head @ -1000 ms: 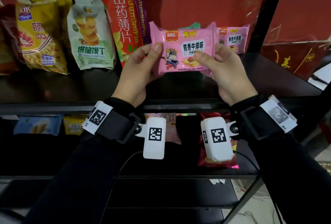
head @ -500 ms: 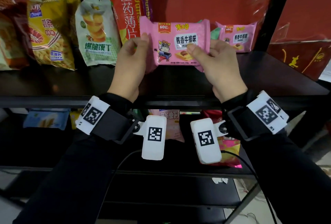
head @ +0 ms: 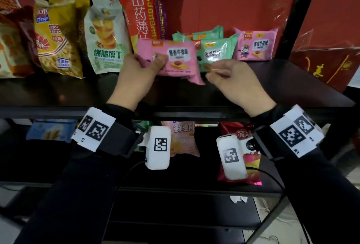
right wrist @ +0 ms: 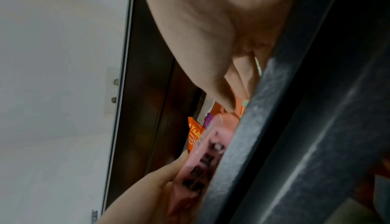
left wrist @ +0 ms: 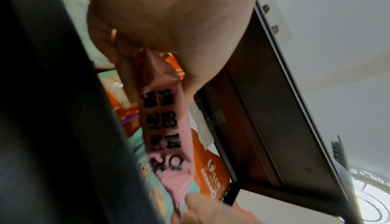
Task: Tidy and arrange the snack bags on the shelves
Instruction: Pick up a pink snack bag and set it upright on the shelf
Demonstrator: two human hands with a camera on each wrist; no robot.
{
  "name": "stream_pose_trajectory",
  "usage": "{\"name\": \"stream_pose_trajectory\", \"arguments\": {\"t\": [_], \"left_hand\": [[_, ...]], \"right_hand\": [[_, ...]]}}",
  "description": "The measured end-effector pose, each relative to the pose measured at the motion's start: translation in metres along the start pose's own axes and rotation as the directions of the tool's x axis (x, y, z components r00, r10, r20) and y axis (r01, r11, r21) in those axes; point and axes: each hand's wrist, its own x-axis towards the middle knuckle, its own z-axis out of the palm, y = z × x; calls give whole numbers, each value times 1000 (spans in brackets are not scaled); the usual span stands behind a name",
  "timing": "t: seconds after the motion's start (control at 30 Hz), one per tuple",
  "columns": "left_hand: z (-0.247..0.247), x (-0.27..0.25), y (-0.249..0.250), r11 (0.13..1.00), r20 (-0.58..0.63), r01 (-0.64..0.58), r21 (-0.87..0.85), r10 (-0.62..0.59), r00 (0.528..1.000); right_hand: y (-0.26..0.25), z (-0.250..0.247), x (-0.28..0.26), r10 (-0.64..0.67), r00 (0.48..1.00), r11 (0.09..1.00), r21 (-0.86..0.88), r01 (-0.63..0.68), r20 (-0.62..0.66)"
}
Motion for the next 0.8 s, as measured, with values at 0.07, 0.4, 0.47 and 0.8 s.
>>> {"name": "stream_pose_trajectory", "arguments": {"t": [0.07, 0.4, 0.47, 0.8], "left_hand": [[-7, 7, -3, 997, -11, 62, 53, -62, 998], [-13, 7, -9, 841, -49, 188, 506, -190, 981], [-12, 4, -6, 864, -97, 151, 480, -119, 988], [56, -48, 22, 834, 75, -526, 164, 521, 850]], "right_hand": [[4, -4, -2, 19, 999, 999, -40, -17, 45], [10, -6, -4, 17, 998, 999, -35, -14, 66], [11, -6, -4, 17, 998, 999, -39, -14, 62], [-3, -42, -3, 151, 975, 987, 28, -157, 163]]}}
